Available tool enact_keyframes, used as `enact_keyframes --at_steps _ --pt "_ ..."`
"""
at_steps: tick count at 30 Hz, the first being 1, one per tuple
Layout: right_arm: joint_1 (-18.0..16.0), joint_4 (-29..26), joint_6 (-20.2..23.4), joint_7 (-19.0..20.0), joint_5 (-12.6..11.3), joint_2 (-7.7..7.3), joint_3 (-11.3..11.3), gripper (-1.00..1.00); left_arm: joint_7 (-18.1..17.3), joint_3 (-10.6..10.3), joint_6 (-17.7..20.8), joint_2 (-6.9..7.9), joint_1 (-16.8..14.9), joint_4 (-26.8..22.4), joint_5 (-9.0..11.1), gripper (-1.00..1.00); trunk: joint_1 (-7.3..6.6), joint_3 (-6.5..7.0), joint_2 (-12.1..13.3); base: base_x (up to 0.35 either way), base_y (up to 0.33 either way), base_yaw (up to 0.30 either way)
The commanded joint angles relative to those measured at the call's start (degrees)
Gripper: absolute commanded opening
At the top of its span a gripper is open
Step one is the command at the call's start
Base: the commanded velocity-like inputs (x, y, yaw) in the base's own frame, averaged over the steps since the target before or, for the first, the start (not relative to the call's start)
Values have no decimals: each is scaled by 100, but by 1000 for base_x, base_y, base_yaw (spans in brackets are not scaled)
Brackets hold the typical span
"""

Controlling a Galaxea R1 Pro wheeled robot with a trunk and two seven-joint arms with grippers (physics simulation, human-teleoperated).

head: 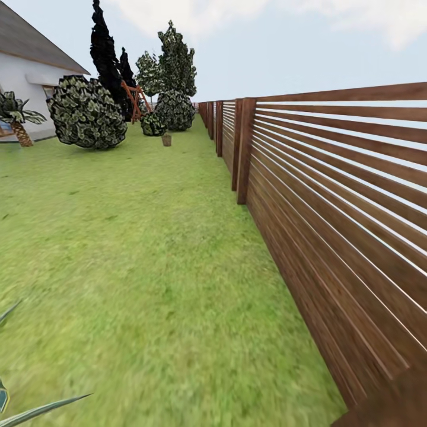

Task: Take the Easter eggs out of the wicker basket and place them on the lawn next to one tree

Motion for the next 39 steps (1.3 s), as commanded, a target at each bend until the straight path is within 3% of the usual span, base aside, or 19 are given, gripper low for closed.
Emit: enact_keyframes --at_steps 1,39 --pt "-8 17 -30 -11 42 0 12 100 20 45 7 0 -5 4 -34 100 3 -5 -3 316 0 0" --pt "-6 18 -26 -11 42 4 12 100 20 44 2 -8 -5 4 -34 100 3 -68 -3 316 0 81"
